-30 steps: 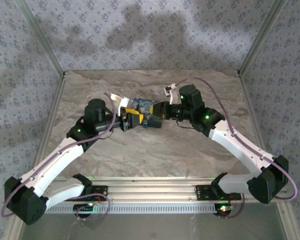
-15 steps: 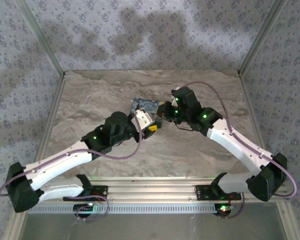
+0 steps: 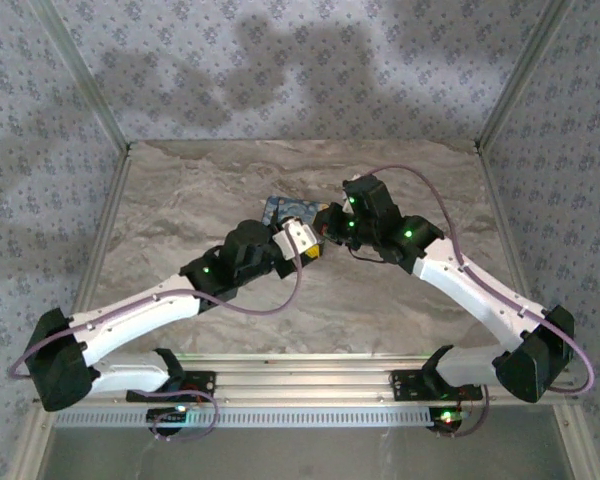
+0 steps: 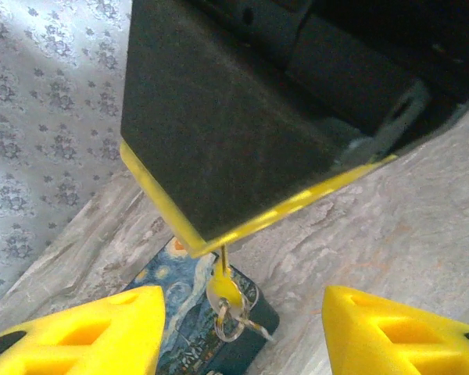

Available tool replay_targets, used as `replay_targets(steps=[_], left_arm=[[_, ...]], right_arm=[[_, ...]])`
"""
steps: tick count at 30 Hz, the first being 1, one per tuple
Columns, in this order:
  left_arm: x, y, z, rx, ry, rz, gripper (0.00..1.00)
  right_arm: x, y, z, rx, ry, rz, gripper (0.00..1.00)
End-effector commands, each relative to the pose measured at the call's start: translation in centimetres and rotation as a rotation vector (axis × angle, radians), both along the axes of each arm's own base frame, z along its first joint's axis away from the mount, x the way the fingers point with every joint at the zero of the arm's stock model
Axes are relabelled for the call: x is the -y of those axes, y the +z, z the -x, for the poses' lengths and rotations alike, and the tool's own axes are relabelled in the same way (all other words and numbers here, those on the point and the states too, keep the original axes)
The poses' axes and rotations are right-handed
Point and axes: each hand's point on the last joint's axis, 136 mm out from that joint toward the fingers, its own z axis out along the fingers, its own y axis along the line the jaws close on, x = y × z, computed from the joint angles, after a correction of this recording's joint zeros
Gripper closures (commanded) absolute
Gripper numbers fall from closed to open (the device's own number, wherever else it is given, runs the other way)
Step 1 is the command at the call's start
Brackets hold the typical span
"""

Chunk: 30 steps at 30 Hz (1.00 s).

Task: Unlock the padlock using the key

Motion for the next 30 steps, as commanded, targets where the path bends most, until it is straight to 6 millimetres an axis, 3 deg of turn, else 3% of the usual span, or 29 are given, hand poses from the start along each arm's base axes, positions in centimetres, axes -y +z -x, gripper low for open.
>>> replay_targets(steps=[1,4,8,10,15,16,18,20,25,30], left_arm=[[0.5,2.2,-0.8,0.063,0.020,0.032,0.47],[0.6,2.0,-1.1,0.062,0.028,0.027,0.59],[0.3,1.6,-1.6,0.033,0.067,0.019,0.91],[0.2,1.4,-1.6,0.013,0.070,0.028,1.00],[-0.4,1.4,-1.4,-0.072,0.043,0.099,1.00],[-0.8,1.5,-1.4,-0.096,0.038,0.127,1.00],[-1.4,1.9,-1.3,-0.170,-0.004,0.207,1.00],[-2.1,2.6,-1.1,-0.229,-0.040,0.287,1.00],[-3.0,4.7,0.0,-0.364,-0.184,0.433,1.00],[-2.8,6.3,1.4,-0.444,-0.305,0.493,1.00]], right_arm=[[0.0,1.2,0.0,0.015,-0.015,-0.017,1.00],[0.0,1.3,0.0,0.016,-0.016,-0.021,1.00],[0.2,1.3,0.1,0.017,-0.023,-0.019,1.00],[0.4,1.5,0.1,0.021,-0.028,-0.020,1.00],[0.7,2.4,0.2,0.044,-0.025,-0.040,0.97],[0.7,2.6,0.3,0.049,-0.017,-0.049,0.85],[1.2,3.5,0.5,0.071,-0.019,-0.071,0.52],[2.3,4.4,0.5,0.112,-0.043,-0.085,0.38],[5.7,6.4,0.5,0.260,-0.119,-0.144,0.38],[6.1,7.9,1.2,0.366,-0.078,-0.181,0.47]])
